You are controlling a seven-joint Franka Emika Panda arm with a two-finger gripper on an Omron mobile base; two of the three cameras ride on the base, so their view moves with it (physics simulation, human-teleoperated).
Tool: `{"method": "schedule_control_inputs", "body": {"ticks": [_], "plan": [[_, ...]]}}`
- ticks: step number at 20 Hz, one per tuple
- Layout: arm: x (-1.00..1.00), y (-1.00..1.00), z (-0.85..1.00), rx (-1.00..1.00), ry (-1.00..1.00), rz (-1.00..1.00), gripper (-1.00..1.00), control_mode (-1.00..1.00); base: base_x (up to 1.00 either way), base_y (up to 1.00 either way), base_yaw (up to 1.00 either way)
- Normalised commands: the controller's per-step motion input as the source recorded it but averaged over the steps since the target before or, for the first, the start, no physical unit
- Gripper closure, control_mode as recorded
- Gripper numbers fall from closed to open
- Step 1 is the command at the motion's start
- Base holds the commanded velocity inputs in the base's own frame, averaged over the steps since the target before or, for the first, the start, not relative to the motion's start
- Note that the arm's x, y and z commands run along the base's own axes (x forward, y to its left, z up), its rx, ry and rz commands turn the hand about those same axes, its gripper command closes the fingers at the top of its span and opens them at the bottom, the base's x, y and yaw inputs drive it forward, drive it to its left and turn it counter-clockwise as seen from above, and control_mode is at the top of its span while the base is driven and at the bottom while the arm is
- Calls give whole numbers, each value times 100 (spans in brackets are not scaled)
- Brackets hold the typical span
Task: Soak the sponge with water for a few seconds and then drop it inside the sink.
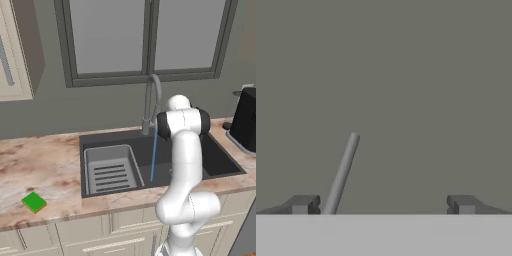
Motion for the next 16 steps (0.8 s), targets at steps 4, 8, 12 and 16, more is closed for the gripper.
{"method": "schedule_control_inputs", "body": {"ticks": [4, 8, 12, 16], "plan": [[0, -34, 35, 2, 5, 0, -100, -100, 0, 0, 0], [0, -32, 40, 2, 1, 0, -100, -100, 0, 0, 0], [0, -36, 38, 2, 0, 0, -100, -100, 0, 0, 0], [0, -35, 34, 4, 2, 0, -100, -100, 0, 0, 0]]}}
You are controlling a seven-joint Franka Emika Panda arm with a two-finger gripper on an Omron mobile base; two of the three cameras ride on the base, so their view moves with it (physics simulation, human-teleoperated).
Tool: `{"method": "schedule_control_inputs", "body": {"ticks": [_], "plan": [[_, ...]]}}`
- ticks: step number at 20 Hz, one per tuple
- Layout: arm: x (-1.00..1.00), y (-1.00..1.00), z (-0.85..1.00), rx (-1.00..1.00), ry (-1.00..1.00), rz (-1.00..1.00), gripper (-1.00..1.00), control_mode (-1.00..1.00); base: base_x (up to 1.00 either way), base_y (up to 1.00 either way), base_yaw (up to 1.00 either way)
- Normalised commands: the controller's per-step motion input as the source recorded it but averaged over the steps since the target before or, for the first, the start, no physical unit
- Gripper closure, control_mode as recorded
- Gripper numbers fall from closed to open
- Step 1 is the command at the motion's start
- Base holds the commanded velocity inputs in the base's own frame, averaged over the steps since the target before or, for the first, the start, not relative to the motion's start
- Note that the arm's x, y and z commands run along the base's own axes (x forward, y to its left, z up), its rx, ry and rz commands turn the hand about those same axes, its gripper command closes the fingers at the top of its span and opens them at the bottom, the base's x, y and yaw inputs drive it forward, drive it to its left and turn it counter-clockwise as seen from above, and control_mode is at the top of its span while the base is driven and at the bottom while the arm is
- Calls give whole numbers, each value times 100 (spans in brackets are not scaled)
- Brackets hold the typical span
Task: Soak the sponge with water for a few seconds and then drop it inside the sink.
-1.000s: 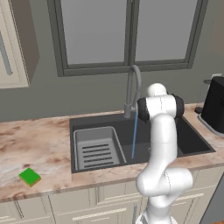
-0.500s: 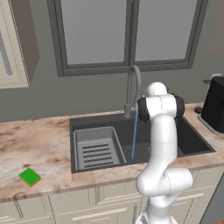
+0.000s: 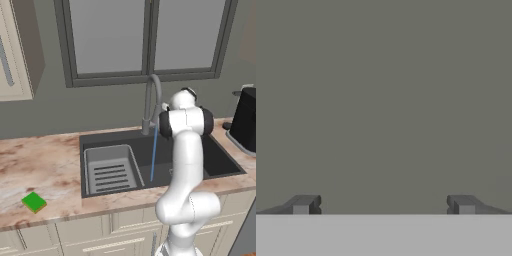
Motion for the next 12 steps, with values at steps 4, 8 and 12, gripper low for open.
{"method": "schedule_control_inputs", "body": {"ticks": [4, 8, 12], "plan": [[-14, -28, 45, 4, 8, 0, -100, -100, 0, 0, 0], [-21, -34, 56, 2, 10, 0, -100, -100, 0, 0, 0], [-25, -40, 60, 1, 5, 0, -100, -100, 0, 0, 0]]}}
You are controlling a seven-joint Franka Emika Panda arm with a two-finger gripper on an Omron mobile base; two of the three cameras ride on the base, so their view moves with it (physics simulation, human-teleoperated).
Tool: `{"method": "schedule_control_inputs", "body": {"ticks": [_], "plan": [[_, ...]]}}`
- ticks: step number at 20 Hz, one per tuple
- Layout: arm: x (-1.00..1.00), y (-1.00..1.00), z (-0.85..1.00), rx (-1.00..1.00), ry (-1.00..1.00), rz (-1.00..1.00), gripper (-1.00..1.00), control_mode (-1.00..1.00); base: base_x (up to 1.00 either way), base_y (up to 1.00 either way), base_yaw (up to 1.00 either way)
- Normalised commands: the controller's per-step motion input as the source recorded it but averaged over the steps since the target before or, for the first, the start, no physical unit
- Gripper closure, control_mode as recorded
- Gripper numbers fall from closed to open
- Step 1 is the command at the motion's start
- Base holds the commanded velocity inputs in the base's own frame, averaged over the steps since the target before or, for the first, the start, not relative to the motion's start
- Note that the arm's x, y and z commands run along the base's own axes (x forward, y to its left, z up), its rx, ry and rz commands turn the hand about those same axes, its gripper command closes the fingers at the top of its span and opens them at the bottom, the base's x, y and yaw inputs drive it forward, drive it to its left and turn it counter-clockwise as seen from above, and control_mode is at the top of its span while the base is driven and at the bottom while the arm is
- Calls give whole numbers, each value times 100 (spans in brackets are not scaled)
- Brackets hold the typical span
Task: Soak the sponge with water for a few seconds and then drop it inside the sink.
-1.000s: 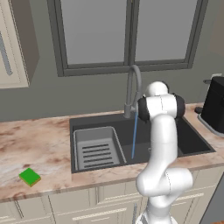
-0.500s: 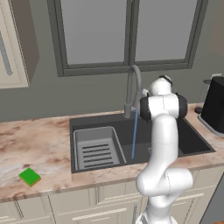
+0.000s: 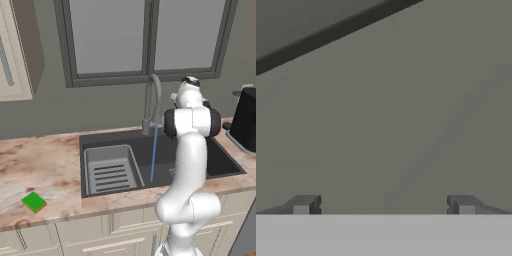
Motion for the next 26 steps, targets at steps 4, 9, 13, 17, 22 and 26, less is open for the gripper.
{"method": "schedule_control_inputs", "body": {"ticks": [4, 9, 13, 17, 22, 26], "plan": [[-47, -39, 50, 2, 4, 0, -100, -100, 0, 0, 0], [-63, -31, 25, 2, 6, 0, -100, -100, 0, 0, 0], [-68, -19, 22, 2, 6, 0, -100, -100, 0, 0, 0], [-64, -7, 31, 1, 7, 0, -100, -100, 0, 0, 0], [-59, -1, 36, 0, 6, 0, -100, -100, 0, 0, 0], [-52, 0, 37, 0, 5, 0, -100, -100, 0, 0, 0]]}}
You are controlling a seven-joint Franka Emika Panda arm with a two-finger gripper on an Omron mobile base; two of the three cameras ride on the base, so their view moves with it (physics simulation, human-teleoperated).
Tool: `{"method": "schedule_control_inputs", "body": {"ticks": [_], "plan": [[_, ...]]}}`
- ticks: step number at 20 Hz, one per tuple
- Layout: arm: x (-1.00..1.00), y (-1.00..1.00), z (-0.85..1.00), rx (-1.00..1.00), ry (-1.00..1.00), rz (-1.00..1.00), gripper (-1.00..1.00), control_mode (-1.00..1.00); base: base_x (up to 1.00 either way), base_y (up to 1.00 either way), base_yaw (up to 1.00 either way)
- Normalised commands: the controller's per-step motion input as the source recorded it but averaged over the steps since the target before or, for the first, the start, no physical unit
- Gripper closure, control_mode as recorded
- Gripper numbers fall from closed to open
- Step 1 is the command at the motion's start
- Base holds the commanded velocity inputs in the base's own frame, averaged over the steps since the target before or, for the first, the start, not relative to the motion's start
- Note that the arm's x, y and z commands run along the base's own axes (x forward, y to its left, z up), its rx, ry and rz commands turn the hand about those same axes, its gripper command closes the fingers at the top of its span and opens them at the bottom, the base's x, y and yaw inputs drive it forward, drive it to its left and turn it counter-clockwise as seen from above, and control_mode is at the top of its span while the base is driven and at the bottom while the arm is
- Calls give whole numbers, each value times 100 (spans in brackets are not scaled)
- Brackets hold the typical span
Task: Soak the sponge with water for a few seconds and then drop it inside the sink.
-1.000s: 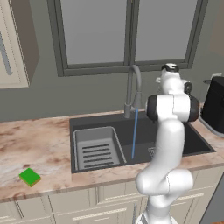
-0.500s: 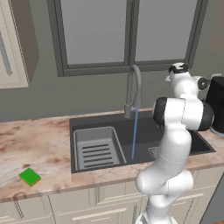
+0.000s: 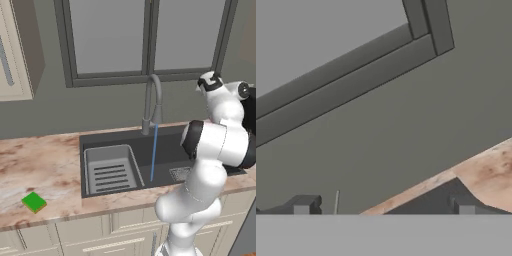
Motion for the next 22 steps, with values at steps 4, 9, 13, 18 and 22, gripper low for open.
{"method": "schedule_control_inputs", "body": {"ticks": [4, 9, 13, 18, 22], "plan": [[-31, 0, 31, 0, 9, 0, -100, -100, 0, 0, 0], [-33, 0, 37, 0, 12, 0, -100, -100, 0, 0, 0], [-40, 0, 42, 0, 16, 0, -100, -100, 0, 0, 0], [-46, 0, 33, 0, 15, 0, -100, -100, 0, 0, 0], [-53, 2, 16, 0, 12, 0, -100, -100, 0, 0, 0]]}}
